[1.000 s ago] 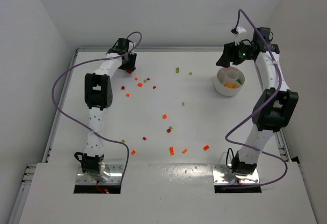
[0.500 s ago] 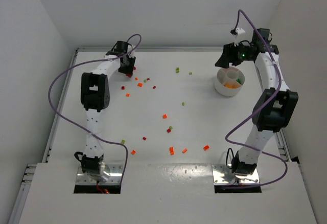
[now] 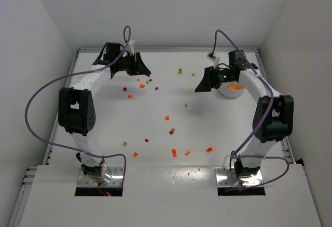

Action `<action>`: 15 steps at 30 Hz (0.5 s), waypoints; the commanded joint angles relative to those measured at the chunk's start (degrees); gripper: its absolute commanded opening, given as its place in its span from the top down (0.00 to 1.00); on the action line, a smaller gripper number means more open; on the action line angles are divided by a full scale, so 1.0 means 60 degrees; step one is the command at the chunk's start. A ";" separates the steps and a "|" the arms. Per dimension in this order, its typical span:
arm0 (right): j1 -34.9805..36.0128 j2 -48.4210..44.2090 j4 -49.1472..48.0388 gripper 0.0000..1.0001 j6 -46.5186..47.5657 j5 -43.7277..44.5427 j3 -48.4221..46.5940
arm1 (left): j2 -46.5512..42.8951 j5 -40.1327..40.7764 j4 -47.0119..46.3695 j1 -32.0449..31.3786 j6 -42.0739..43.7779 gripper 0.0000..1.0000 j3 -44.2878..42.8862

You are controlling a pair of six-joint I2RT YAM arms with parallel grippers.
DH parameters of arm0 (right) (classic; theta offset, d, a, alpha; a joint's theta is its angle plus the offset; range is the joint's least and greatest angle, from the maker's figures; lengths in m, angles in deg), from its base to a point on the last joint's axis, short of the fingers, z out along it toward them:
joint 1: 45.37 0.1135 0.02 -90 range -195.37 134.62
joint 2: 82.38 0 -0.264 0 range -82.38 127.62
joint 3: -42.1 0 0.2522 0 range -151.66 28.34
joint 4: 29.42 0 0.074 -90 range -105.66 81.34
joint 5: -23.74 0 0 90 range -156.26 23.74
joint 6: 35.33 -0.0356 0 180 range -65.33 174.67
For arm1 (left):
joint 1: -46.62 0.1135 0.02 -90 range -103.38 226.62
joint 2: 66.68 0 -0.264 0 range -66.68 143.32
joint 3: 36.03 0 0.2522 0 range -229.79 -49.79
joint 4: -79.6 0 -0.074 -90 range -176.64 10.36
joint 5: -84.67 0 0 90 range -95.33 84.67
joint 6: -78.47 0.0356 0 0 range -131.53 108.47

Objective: Sort the legos into containers by color

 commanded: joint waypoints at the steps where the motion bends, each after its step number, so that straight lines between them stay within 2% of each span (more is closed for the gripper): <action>1: 0.0511 -0.0867 -0.1688 0.32 -0.0493 -0.0595 0.0321 | -0.0195 -0.3586 -0.2172 -0.0293 -0.2700 0.84 0.1066; 2: 0.0642 -0.0998 -0.2460 0.32 -0.0494 -0.0479 0.0424 | -0.0341 -0.3924 -0.3527 -0.0381 -0.3403 0.83 0.1376; 3: 0.0847 -0.1319 -0.2975 0.32 -0.0581 -0.0478 0.0787 | -0.0343 -0.4624 -0.4179 -0.0541 -0.4759 0.81 0.1655; 4: 0.0950 -0.1554 -0.3647 0.32 -0.0684 -0.0478 0.1095 | -0.0343 -0.4892 -0.4794 -0.0543 -0.5425 0.81 0.2122; 5: 0.1038 -0.1759 -0.4945 0.32 -0.0685 -0.0478 0.1650 | -0.0430 -0.5054 -0.5917 -0.0674 -0.6548 0.80 0.2373; 12: 0.1844 -0.1470 -0.6976 0.28 -0.0465 -0.0756 0.2065 | -0.0621 -0.5567 -0.7053 -0.0952 -0.8284 0.80 0.3048; 15: 0.2269 -0.1030 -0.6892 0.27 -0.0362 -0.0989 0.1816 | -0.0621 -0.5568 -0.7144 -0.0953 -0.8609 0.80 0.3137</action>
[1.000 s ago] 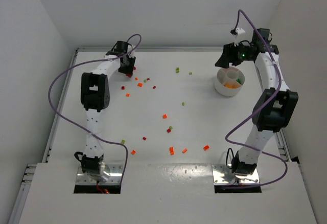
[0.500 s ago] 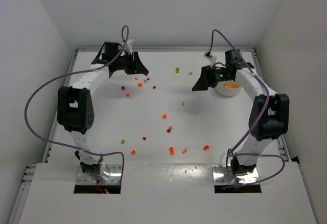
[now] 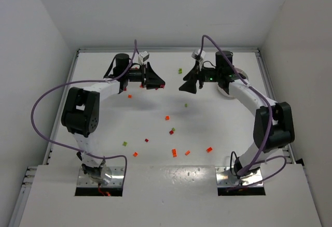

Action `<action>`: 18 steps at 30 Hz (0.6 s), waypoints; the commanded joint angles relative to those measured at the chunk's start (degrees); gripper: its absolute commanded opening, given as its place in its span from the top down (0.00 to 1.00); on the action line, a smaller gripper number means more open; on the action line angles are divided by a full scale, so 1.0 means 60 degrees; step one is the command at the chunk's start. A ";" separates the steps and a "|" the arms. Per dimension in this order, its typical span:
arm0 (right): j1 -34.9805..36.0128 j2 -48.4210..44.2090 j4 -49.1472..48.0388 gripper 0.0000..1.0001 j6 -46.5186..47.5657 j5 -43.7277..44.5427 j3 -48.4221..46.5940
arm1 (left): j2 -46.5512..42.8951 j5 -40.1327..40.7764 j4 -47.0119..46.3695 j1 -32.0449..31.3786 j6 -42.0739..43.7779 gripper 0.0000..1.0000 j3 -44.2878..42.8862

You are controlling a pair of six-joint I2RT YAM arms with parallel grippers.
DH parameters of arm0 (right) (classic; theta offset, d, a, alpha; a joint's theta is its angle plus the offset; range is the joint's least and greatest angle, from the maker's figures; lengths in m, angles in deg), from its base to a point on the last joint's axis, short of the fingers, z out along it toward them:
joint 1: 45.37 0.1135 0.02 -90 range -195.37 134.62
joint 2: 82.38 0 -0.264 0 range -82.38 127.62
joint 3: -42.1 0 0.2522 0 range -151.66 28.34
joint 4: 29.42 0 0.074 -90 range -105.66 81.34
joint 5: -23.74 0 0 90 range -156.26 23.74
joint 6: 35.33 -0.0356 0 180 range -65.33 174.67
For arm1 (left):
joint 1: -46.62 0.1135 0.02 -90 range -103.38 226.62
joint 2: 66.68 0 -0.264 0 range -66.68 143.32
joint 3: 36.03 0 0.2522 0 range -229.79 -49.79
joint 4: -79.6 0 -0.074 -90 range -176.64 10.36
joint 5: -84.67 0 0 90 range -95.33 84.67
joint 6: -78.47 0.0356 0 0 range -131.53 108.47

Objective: Sort the legos into containers by color

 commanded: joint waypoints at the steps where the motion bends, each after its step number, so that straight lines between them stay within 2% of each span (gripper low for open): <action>1: 0.0564 0.0428 -0.1169 0.27 0.0307 -0.0608 -0.0238 | -0.0479 -0.0537 -0.1115 -0.0017 -0.1092 0.80 0.0128; 10: 0.1371 0.1028 -0.0978 0.23 0.0850 -0.0491 -0.0926 | -0.0274 -0.0728 -0.1203 -0.0017 -0.1735 0.80 0.0040; 18: 0.1665 0.1439 -0.1094 0.23 0.0647 -0.0154 -0.1615 | -0.0274 -0.0641 -0.1203 -0.0193 -0.1926 0.80 0.0230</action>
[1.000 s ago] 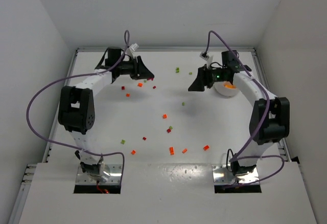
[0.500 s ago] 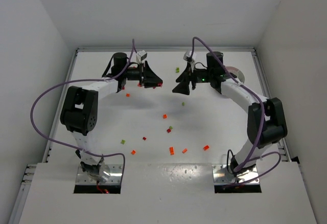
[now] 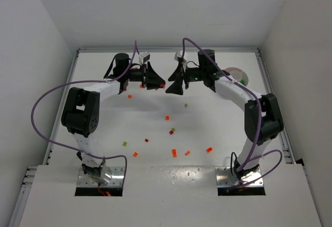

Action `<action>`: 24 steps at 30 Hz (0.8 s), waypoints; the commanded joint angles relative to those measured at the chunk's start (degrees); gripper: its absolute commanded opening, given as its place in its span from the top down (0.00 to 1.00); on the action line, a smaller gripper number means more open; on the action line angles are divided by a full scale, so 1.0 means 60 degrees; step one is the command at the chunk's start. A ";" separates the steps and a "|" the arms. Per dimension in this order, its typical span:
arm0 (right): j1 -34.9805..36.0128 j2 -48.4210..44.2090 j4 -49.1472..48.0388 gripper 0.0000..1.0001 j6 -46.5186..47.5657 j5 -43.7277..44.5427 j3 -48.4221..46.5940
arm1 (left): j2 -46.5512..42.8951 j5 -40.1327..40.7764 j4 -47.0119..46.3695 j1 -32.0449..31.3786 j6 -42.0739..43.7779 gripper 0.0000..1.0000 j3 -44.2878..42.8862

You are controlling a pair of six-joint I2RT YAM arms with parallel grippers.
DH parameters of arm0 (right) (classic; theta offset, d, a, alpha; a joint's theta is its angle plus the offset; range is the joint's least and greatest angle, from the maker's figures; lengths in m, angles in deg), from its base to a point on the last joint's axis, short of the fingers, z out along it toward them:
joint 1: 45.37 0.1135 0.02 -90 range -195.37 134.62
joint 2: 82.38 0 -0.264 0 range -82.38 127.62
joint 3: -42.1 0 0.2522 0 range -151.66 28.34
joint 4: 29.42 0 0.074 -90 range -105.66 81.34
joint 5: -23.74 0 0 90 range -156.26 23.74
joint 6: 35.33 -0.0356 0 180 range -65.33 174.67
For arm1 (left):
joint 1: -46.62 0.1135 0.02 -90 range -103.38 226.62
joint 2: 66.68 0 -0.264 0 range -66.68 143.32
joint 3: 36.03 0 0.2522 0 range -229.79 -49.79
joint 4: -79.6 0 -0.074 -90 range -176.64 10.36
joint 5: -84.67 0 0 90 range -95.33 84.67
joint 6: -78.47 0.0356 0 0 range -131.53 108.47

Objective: Sort the legos into containers by color

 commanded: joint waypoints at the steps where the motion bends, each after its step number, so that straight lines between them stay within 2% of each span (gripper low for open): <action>1: 0.0258 0.0233 -0.0716 0.23 0.0088 -0.0089 -0.0534 | -0.0241 -0.0104 -0.0413 -0.0138 -0.0207 0.80 0.0151; 9: 0.0464 0.0322 -0.0805 0.26 -0.0015 -0.0089 -0.0622 | -0.0153 -0.0104 -0.0501 -0.0226 -0.0207 0.80 -0.0025; 16: 0.0552 0.0322 -0.1318 0.55 -0.0541 0.0029 -0.0622 | -0.0153 -0.0104 -0.0310 -0.0314 -0.0105 0.80 0.0063; 17: 0.0552 0.0322 -0.1318 0.64 -0.0542 0.0116 -0.0709 | -0.0153 -0.0104 -0.0310 -0.0314 -0.0018 0.80 0.0063; 19: 0.0552 0.0322 -0.1318 0.73 -0.0542 0.0232 -0.0710 | -0.0153 -0.0016 -0.0310 -0.0314 -0.0017 0.78 0.0063; 20: 0.0552 0.0322 -0.1318 0.82 -0.0542 0.0234 -0.0710 | -0.0153 -0.0016 -0.0209 -0.0314 0.0070 0.75 0.0063; 21: 0.0552 0.0322 -0.1173 0.86 -0.0542 0.0321 -0.0710 | -0.0153 0.0085 -0.0208 -0.0227 0.0202 0.66 -0.0024; 23: 0.0552 0.0235 -0.1055 0.93 -0.0542 0.0322 -0.0579 | -0.0153 0.0174 0.0113 -0.0022 0.0422 0.54 -0.0025; 24: 0.0451 0.0089 -0.0938 0.95 -0.0542 0.0322 -0.0578 | -0.0153 0.0261 0.0202 -0.0021 0.0510 0.40 -0.0127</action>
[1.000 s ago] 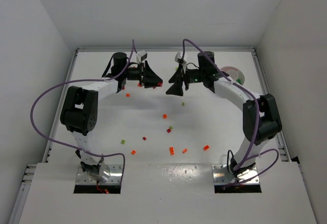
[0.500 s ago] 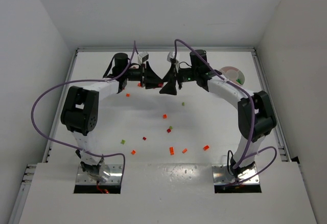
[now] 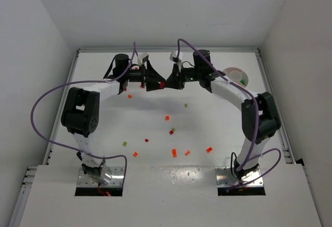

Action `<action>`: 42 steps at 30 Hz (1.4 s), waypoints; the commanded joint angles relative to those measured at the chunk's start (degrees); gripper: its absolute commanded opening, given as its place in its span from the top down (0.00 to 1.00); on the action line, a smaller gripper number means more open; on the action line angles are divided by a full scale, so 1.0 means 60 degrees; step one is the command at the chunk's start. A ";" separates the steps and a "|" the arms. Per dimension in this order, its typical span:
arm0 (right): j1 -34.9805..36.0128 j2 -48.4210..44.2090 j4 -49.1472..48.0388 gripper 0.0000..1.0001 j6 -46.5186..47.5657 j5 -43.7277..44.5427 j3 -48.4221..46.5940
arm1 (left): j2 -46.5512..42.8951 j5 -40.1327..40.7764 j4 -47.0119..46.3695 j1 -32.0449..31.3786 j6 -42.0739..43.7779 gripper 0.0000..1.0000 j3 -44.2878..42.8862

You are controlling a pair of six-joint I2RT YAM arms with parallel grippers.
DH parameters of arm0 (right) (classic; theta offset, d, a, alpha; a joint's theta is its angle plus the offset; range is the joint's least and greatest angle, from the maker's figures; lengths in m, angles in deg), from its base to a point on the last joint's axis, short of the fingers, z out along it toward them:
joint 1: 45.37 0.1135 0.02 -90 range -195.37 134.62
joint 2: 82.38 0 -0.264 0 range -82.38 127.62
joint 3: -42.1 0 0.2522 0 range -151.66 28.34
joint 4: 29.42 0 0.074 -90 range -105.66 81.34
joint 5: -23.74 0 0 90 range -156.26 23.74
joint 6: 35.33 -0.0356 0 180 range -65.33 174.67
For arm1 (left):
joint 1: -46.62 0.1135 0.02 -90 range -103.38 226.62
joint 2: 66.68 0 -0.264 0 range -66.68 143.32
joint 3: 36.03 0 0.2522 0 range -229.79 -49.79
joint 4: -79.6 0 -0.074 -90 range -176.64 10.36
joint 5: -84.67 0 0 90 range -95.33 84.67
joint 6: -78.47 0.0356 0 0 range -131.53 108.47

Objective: Sort the legos into containers by color

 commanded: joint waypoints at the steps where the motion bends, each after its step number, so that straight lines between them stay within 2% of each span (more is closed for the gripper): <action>1: -0.0053 -0.0316 -0.0416 0.95 -0.0149 -0.0188 -0.0138 | -0.0153 -0.0212 0.0107 0.0167 0.0754 0.35 -0.0204; 3: -0.0155 -0.0507 0.0311 0.96 0.0215 0.0016 -0.0034 | -0.0153 -0.0080 0.0559 0.0374 0.0974 0.26 -0.0335; 9: -0.1253 -0.1313 0.1443 0.99 0.0817 0.0675 0.0421 | -0.0241 0.0768 0.2361 0.1253 0.2789 0.19 -0.0878; 11: -0.1822 -0.1416 0.2175 0.99 0.1080 0.1623 0.0319 | -0.0241 0.1163 0.3036 0.1545 0.3434 0.18 -0.1010; 14: -0.2701 -0.1168 0.3200 0.99 0.1300 0.2869 -0.0426 | -0.0241 0.1646 0.3550 0.1766 0.3990 0.15 -0.1098; 19: -0.3788 0.0499 0.5660 0.99 0.1711 0.4892 -0.3341 | -0.0241 0.2321 0.4297 0.1767 0.4913 0.14 -0.1434; 23: -0.4213 0.0867 0.5940 1.00 0.2032 0.6211 -0.4045 | -0.0329 0.2717 0.4780 0.1767 0.5340 0.11 -0.1668; 27: -0.4447 0.1628 0.6922 1.00 0.2268 0.6491 -0.5086 | -0.0329 0.2907 0.4869 0.1767 0.5545 0.08 -0.1757; 36: -0.4872 0.2845 0.7391 1.00 0.2166 0.7486 -0.6360 | -0.0329 0.3011 0.5059 0.1767 0.5632 0.01 -0.1860; 42: -0.4873 0.3139 0.7216 1.00 0.2517 0.8103 -0.6449 | -0.0329 0.3099 0.5060 0.1767 0.5633 0.01 -0.1860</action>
